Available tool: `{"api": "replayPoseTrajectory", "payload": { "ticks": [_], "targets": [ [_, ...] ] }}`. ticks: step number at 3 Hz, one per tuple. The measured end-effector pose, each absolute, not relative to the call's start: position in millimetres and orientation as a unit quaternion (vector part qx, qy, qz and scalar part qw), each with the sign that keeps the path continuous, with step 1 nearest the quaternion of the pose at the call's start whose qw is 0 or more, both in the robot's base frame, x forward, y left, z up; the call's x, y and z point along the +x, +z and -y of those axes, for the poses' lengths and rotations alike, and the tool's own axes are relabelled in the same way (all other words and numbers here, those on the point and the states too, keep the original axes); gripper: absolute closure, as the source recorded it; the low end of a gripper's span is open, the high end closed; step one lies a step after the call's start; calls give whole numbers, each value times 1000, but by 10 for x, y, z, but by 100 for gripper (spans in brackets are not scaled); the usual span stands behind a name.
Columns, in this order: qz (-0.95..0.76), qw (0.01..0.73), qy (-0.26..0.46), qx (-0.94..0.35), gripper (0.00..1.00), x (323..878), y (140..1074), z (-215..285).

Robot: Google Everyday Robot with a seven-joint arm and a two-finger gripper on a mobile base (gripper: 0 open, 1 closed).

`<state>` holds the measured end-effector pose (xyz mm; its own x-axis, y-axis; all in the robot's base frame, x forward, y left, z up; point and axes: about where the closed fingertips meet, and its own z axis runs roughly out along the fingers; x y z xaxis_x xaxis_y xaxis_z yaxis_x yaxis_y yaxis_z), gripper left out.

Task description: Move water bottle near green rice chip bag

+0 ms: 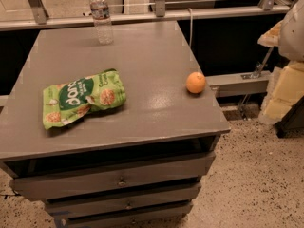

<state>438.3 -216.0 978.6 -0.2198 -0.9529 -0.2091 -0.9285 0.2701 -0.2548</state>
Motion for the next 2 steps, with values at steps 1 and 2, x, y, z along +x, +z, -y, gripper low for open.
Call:
{"api": "replayPoseTrajectory", "payload": {
  "ticks": [1, 2],
  "targets": [
    [-780, 163, -37, -603, 0, 4384, 9787, 2160],
    [-777, 189, -24, -600, 0, 4468, 9815, 2107]
  ]
}}
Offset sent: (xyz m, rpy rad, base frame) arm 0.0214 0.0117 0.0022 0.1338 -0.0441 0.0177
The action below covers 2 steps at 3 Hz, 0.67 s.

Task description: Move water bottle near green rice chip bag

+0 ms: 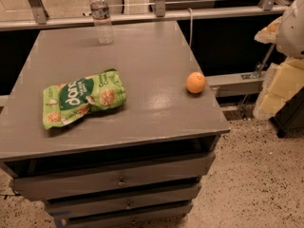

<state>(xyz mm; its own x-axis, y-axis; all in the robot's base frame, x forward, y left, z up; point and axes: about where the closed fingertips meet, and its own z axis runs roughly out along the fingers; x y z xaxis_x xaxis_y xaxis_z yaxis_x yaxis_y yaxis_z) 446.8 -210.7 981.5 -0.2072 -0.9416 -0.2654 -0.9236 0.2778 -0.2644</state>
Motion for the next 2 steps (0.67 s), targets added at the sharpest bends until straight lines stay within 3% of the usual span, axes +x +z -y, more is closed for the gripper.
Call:
{"api": "replayPoseTrajectory", "payload": {
  "ticks": [2],
  "targets": [
    [-763, 304, 36, -570, 0, 5200, 9891, 1739]
  ]
}}
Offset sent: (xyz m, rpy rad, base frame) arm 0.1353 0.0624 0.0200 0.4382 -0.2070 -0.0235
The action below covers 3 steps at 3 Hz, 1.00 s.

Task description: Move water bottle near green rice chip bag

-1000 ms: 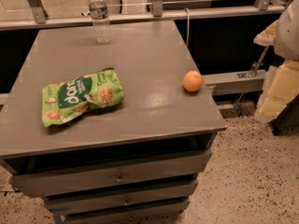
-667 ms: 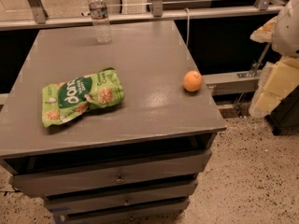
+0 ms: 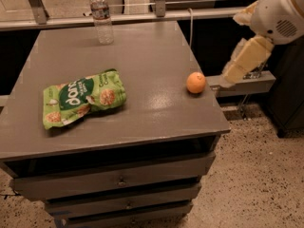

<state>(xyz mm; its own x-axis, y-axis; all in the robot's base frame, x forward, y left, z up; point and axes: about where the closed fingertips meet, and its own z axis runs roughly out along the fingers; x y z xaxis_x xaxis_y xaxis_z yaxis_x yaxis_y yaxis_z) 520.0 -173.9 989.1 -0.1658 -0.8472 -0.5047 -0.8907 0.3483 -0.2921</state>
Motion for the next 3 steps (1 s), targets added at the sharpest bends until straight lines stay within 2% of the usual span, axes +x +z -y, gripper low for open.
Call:
{"api": "replayPoseTrajectory", "payload": {
  "ticks": [2, 3],
  "targets": [
    [-751, 413, 100, -506, 0, 6077, 10092, 1159],
    [-751, 413, 100, -506, 0, 6075, 10092, 1158]
  ]
}}
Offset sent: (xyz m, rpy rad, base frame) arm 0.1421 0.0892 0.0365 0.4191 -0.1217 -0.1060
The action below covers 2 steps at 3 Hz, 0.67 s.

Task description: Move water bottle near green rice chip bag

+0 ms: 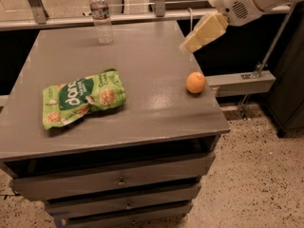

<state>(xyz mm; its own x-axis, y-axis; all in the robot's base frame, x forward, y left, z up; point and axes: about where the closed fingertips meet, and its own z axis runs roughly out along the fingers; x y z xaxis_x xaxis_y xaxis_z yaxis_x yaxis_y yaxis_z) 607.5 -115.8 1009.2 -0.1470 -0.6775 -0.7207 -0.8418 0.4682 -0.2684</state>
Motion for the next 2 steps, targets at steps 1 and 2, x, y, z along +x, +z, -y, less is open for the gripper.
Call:
{"api": "replayPoseTrajectory", "payload": {
  "ticks": [1, 2],
  "targets": [
    [-749, 431, 108, -492, 0, 6160, 10030, 1036],
    [-749, 459, 145, -456, 0, 6472, 9733, 675]
  ]
}}
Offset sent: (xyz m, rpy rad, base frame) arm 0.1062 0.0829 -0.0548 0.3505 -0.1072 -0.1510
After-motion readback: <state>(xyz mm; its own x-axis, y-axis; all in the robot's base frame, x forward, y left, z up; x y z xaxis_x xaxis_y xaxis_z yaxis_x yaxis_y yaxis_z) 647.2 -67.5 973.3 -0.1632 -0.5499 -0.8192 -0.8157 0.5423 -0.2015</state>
